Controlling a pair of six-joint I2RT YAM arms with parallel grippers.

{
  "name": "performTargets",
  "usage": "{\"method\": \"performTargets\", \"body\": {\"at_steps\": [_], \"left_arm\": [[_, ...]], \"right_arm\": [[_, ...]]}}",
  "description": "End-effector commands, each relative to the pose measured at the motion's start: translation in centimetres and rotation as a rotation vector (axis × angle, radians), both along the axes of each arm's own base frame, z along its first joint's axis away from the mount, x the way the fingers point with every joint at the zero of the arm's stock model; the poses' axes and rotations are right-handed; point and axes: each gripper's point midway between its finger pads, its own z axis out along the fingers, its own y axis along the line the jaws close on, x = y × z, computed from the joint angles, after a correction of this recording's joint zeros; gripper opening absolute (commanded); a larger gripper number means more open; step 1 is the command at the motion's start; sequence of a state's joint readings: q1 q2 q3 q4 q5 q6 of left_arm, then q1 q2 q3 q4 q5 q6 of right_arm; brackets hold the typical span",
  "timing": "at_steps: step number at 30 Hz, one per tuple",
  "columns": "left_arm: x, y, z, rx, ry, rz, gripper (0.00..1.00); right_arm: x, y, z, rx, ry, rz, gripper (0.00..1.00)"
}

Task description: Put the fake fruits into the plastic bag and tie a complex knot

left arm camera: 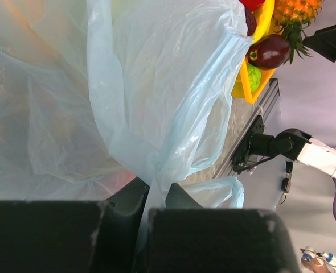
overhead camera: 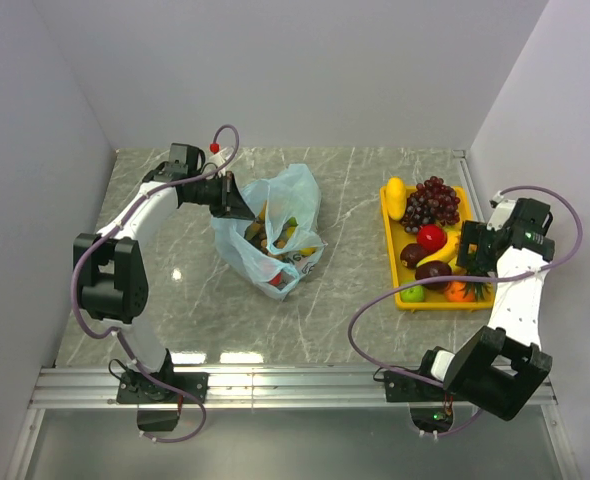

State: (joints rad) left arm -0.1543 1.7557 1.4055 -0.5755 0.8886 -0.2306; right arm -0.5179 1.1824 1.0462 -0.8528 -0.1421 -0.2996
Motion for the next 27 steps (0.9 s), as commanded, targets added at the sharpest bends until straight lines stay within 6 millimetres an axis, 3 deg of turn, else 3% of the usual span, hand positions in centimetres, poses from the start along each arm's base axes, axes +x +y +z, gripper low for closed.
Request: {"method": "performTargets", "body": {"at_steps": [1,8,14,27], "left_arm": [[0.8,-0.3,1.7,-0.005,-0.050,-0.008,0.01],[0.6,-0.1,1.6,0.008,-0.045,-0.015,0.01],[0.6,-0.1,1.3,0.008,-0.036,-0.016,0.00],[0.7,-0.2,1.3,0.004,-0.034,-0.012,0.00]], "right_arm": [[0.7,-1.0,-0.7,-0.048,-0.029,0.014,1.00],[0.5,-0.9,-3.4,-0.047,-0.031,0.032,1.00],[0.9,-1.1,-3.7,-0.066,-0.068,0.042,1.00],[1.4,-0.7,0.4,-0.086,-0.128,0.097,1.00]]}}
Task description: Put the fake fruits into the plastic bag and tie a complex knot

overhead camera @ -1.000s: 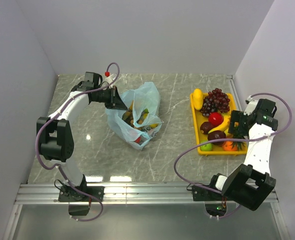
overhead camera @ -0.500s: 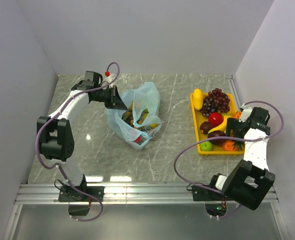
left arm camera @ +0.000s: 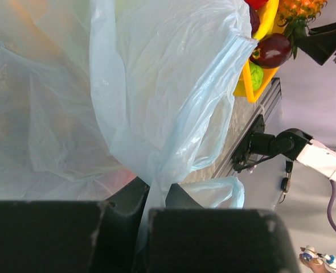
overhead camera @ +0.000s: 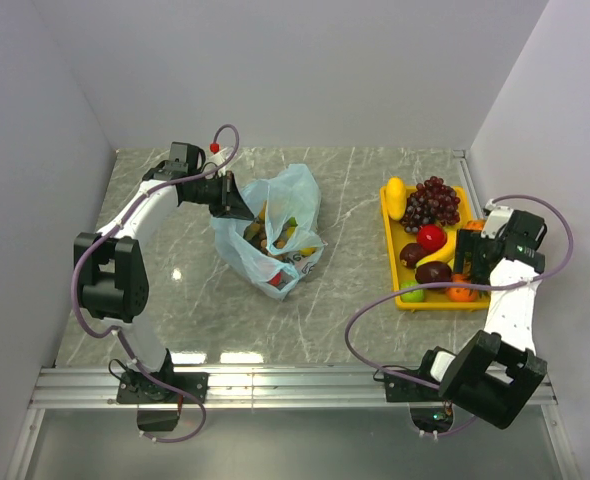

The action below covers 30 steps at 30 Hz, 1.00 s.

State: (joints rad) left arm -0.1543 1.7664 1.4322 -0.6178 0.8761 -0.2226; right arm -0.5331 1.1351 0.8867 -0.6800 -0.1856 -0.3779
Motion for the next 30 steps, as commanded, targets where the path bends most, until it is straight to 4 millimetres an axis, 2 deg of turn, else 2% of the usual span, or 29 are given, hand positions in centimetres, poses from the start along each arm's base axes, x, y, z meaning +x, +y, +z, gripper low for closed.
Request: {"method": "performTargets", "body": {"at_steps": [1,12,17,22,24,26,30], "left_arm": [[0.7,-0.4,1.4,-0.013,-0.052,-0.014,0.00],[1.0,-0.7,1.4,-0.009,-0.050,-0.010,0.00],[1.1,-0.9,1.2,-0.007,-0.050,-0.011,0.01],[1.1,-1.3,1.2,-0.014,-0.050,-0.016,0.00],[1.2,-1.3,1.1,-0.016,-0.047,-0.017,0.00],[1.2,-1.4,1.3,-0.016,-0.051,-0.018,0.00],[1.0,-1.4,1.3,-0.015,-0.049,-0.020,0.00]], "right_arm": [[0.9,-0.7,3.1,-0.045,-0.074,0.023,1.00],[1.7,-2.2,1.2,-0.055,-0.049,0.038,1.00],[2.2,-1.6,-0.2,-0.006,-0.055,0.068,0.99],[2.0,-0.8,-1.9,0.052,-0.043,0.070,0.94],[2.2,-0.8,-1.7,0.046,-0.067,0.077,0.92],[2.2,-0.5,-1.9,0.052,-0.070,0.091,0.88],[2.2,-0.5,-1.9,0.050,-0.084,0.087,0.72]]}}
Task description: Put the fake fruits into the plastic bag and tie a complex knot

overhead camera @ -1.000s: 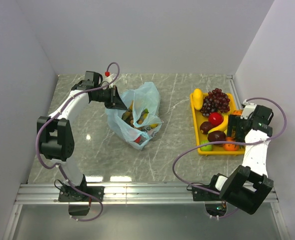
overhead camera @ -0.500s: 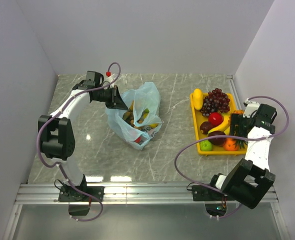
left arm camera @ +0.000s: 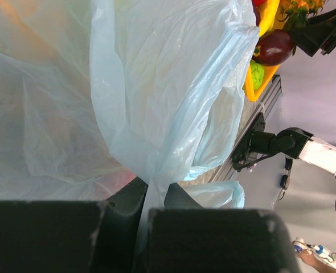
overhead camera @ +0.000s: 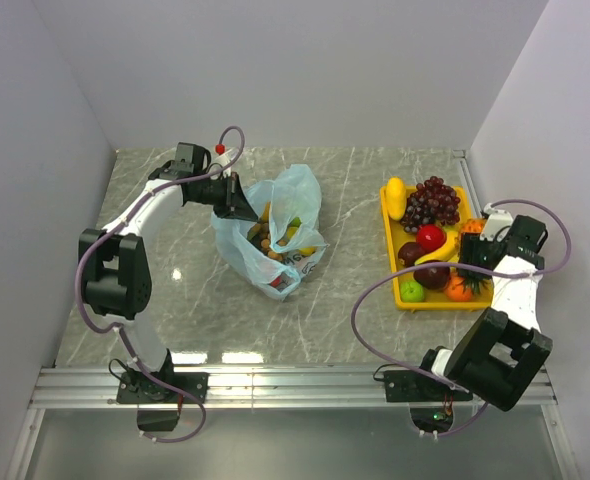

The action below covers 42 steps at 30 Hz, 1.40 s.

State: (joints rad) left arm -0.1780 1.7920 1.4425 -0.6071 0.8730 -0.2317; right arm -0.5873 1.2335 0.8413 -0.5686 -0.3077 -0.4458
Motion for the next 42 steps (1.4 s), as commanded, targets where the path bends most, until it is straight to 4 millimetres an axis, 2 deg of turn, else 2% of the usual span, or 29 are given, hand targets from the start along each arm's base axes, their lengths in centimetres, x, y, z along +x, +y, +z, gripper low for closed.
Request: {"method": "performTargets", "body": {"at_steps": [1,3,7,8,9,11,12,14,15,17,23,24,25,27,28,29,32,33,35,36,38,41,42], "left_arm": [[0.9,-0.4,1.9,-0.015,-0.061,-0.002,0.00],[0.8,-0.3,2.0,-0.011,-0.066,-0.005,0.00],[0.6,-0.3,2.0,-0.011,-0.066,-0.009,0.00],[0.5,-0.3,2.0,-0.010,-0.065,-0.009,0.00],[0.5,-0.3,2.1,-0.011,-0.066,-0.009,0.00],[0.5,-0.3,2.1,-0.011,-0.067,-0.011,0.00],[0.4,-0.3,2.1,-0.012,-0.067,-0.010,0.01],[0.4,-0.2,2.3,-0.014,-0.070,-0.009,0.00],[0.4,-0.3,2.3,-0.015,-0.071,-0.010,0.00],[0.3,-0.2,2.5,-0.019,-0.070,-0.005,0.00],[-0.2,-0.3,2.8,-0.024,-0.076,-0.016,0.00],[-0.3,-0.3,2.7,-0.023,-0.071,-0.016,0.01],[-0.2,-0.3,2.8,-0.023,-0.075,-0.017,0.00],[-0.2,-0.3,2.9,-0.024,-0.077,-0.016,0.01],[-0.1,-0.3,2.9,-0.026,-0.078,-0.017,0.01],[-0.1,-0.3,3.0,-0.027,-0.077,-0.015,0.01],[-0.1,-0.4,3.2,-0.035,-0.077,-0.020,0.00],[0.0,-0.5,3.4,-0.037,-0.083,-0.021,0.00],[0.1,-0.5,3.6,-0.038,-0.091,-0.025,0.01],[0.1,-0.5,3.7,-0.039,-0.092,-0.023,0.01],[0.1,-0.6,3.8,-0.045,-0.088,-0.021,0.00],[0.2,-0.8,3.9,-0.059,-0.084,-0.021,0.01],[0.3,-0.9,4.0,-0.064,-0.083,-0.021,0.00]], "right_arm": [[0.8,-0.1,1.1,-0.012,-0.071,0.016,0.70],[0.8,-0.2,1.5,-0.018,-0.081,0.010,0.61],[0.8,-0.3,2.8,-0.032,-0.097,0.013,0.51],[0.7,-0.3,3.1,-0.034,-0.101,0.016,0.47],[0.5,-0.2,3.2,-0.032,-0.095,0.017,0.38],[0.5,-0.2,4.4,-0.046,-0.114,0.024,0.31],[0.3,-0.2,4.6,-0.048,-0.106,0.022,0.14],[0.2,-0.2,6.2,-0.068,-0.126,0.023,0.01],[-0.3,0.1,6.6,-0.064,-0.117,0.028,0.00],[-0.5,0.5,8.8,-0.093,-0.163,0.044,0.00],[-0.9,3.9,13.9,-0.095,-0.283,0.234,0.00],[-1.4,4.9,13.8,-0.068,-0.270,0.273,0.00],[-1.1,6.1,15.2,-0.047,-0.311,0.332,0.00],[-0.9,8.3,15.6,-0.002,-0.314,0.428,0.00],[-0.5,9.3,16.6,0.009,-0.340,0.468,0.00],[0.1,11.6,16.9,0.040,-0.348,0.537,0.00],[1.7,15.2,18.4,0.063,-0.408,0.627,0.00],[1.8,18.0,18.5,0.089,-0.420,0.715,0.00],[3.0,20.9,19.0,0.126,-0.445,0.787,0.00],[2.8,24.0,19.6,0.149,-0.458,0.886,0.00],[4.0,27.0,20.0,0.187,-0.470,0.949,0.00],[4.2,33.2,20.7,0.280,-0.464,1.097,0.00],[3.7,35.3,21.5,0.308,-0.467,1.150,0.00]]}}
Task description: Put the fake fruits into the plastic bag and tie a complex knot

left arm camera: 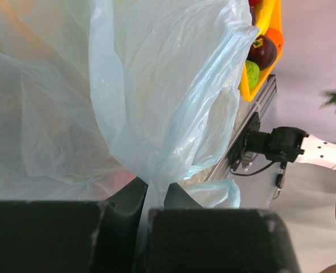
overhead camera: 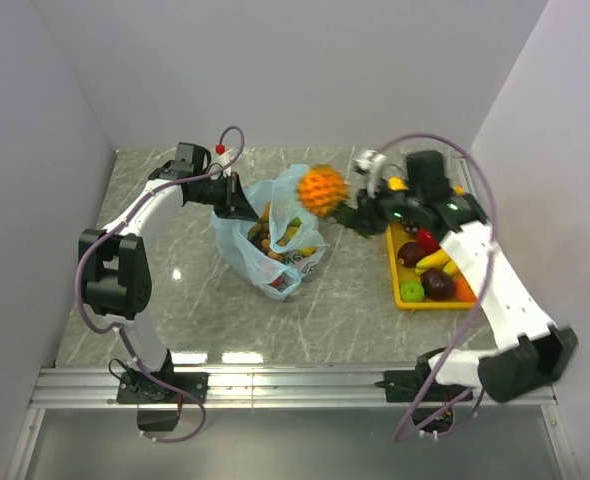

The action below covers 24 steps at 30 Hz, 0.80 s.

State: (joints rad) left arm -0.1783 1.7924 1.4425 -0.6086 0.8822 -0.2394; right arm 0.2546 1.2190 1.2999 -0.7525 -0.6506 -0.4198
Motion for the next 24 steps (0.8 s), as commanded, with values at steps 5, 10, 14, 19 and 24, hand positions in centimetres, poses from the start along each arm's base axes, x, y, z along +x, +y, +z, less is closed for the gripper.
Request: {"method": "performTargets", "body": {"at_steps": [5,10,14,19,24], "left_arm": [[1.0,-0.8,4.7,-0.059,-0.116,-0.014,0.01],[0.9,-0.8,4.9,-0.071,-0.113,0.002,0.01],[0.8,-0.3,5.1,-0.076,-0.113,0.008,0.00],[0.9,0.5,5.1,-0.094,-0.098,0.030,0.00],[1.0,0.5,5.4,-0.103,-0.094,0.023,0.00]], "right_arm": [[2.2,11.8,0.4,0.117,0.057,0.205,0.00],[1.7,15.8,-4.2,0.100,0.227,0.246,0.00],[1.9,14.3,-8.3,0.021,0.332,0.172,0.00],[1.7,10.2,-11.2,-0.073,0.352,0.141,0.00],[0.4,6.4,-13.5,-0.247,0.317,0.168,0.00]]}}
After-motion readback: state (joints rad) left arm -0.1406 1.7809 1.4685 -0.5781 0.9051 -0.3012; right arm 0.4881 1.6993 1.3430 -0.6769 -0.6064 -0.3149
